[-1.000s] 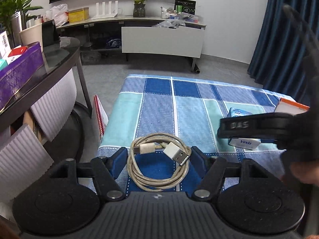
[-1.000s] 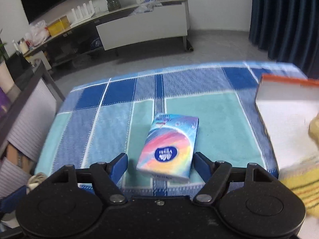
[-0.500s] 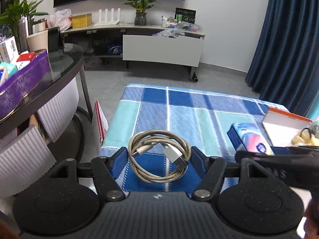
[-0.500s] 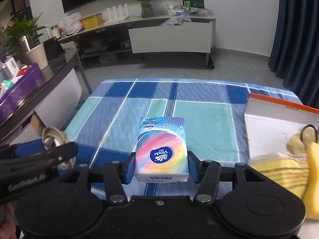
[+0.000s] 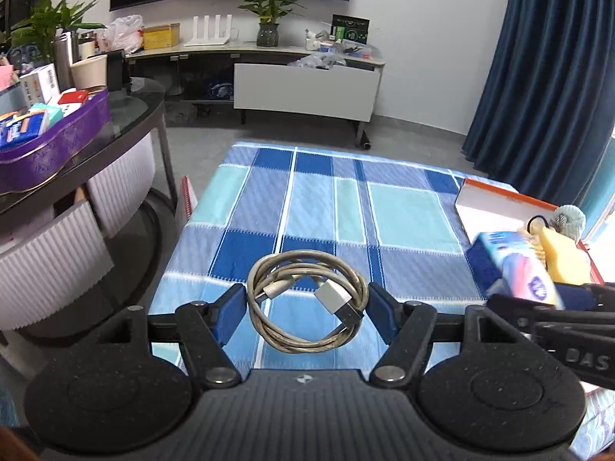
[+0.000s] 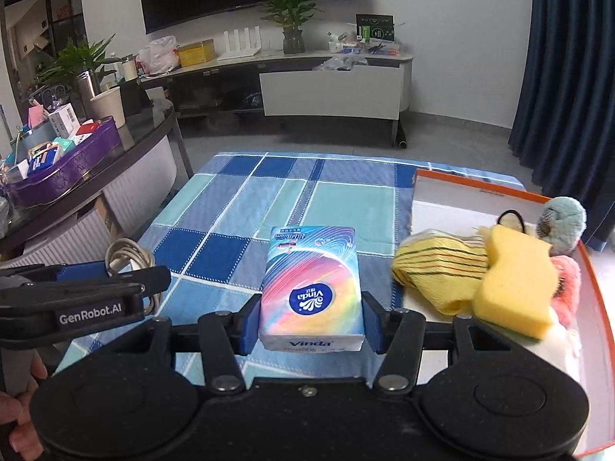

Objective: Organize soft objects
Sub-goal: 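Carry the cable over the white box with the left gripper while the right gripper carries the tissue pack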

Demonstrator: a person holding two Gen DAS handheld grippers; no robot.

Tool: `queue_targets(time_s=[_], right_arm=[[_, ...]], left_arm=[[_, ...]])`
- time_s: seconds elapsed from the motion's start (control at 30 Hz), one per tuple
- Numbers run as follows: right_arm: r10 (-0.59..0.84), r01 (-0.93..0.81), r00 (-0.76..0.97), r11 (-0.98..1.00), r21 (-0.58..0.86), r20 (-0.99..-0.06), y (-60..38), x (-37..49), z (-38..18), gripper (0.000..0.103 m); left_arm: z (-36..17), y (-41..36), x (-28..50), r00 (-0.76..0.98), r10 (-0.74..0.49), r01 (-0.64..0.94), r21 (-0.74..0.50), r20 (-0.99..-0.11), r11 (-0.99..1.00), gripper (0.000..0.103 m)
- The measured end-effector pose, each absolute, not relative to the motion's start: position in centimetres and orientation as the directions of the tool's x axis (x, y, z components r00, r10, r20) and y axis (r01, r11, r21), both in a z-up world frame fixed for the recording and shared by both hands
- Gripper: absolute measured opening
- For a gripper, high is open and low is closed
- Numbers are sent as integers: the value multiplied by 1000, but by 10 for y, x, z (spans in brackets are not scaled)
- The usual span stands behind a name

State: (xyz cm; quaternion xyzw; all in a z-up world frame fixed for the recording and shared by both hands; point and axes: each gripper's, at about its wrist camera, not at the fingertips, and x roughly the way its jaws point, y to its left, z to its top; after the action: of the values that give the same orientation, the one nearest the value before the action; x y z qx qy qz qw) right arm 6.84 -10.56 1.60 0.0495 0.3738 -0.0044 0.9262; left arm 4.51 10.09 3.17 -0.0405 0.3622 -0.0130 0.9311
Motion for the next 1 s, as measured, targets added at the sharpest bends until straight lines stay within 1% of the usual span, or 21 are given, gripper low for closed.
queue_targets(time_s=[0.43, 1.0], right_arm=[[18, 50, 755, 995, 84, -656, -126, 18, 30, 64], [-5, 80, 779, 993, 92, -627, -139, -1, 36, 64]], left_arm=[[42, 80, 16, 747, -69, 8, -94, -662, 995, 69], [50, 65, 0, 761, -90, 40, -92, -642, 995, 69]])
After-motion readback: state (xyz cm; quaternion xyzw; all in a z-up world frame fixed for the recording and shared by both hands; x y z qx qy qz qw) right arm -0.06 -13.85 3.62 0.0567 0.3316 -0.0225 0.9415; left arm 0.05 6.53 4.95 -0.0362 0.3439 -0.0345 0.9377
